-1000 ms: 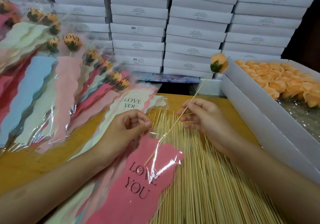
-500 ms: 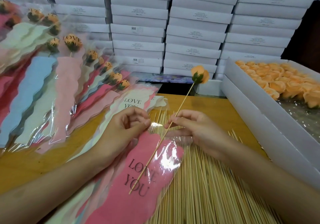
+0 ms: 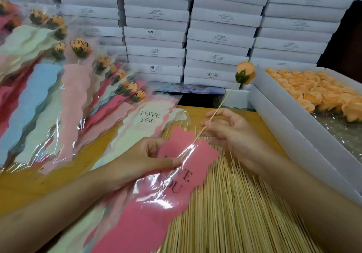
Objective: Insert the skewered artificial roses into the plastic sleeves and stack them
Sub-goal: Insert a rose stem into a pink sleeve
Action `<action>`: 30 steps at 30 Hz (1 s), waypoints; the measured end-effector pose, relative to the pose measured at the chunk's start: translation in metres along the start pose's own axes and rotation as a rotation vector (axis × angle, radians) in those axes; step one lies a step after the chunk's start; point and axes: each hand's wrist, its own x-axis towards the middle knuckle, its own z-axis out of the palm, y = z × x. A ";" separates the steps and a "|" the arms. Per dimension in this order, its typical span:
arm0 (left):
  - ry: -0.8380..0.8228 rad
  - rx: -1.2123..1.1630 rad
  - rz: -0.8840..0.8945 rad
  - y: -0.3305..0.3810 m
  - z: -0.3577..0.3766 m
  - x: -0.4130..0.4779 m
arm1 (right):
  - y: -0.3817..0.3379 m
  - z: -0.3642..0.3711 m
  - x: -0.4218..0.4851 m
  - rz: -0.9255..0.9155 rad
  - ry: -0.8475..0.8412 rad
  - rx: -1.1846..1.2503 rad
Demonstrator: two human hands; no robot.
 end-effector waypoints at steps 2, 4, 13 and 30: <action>0.015 0.027 -0.008 -0.003 -0.003 0.000 | -0.001 0.000 -0.001 -0.007 -0.031 -0.033; 0.020 0.036 -0.028 -0.003 -0.003 0.000 | -0.002 0.000 -0.002 -0.026 -0.040 -0.075; -0.003 0.000 -0.058 0.000 0.000 -0.001 | -0.019 -0.015 0.007 -0.071 0.257 0.056; 0.005 0.026 -0.044 0.016 0.006 -0.002 | -0.010 -0.016 0.011 -0.100 0.315 -0.068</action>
